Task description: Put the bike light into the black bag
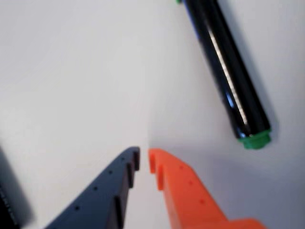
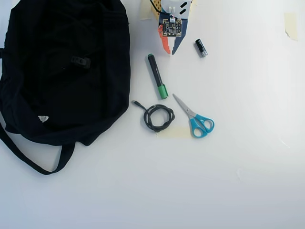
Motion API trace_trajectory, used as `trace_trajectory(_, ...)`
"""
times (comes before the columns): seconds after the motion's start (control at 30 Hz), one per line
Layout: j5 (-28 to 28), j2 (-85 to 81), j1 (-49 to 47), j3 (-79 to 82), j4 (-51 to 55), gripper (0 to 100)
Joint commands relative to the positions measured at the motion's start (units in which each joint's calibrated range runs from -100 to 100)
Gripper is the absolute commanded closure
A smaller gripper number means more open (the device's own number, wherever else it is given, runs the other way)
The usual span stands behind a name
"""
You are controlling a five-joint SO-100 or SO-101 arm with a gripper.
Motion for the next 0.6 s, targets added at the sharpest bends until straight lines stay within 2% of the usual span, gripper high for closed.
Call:
trace_trajectory(0.0,-0.10,-0.58,-0.36,2.27,0.52,98)
trace_trajectory(0.57,-0.10,-0.58,0.24,2.27,0.43,98)
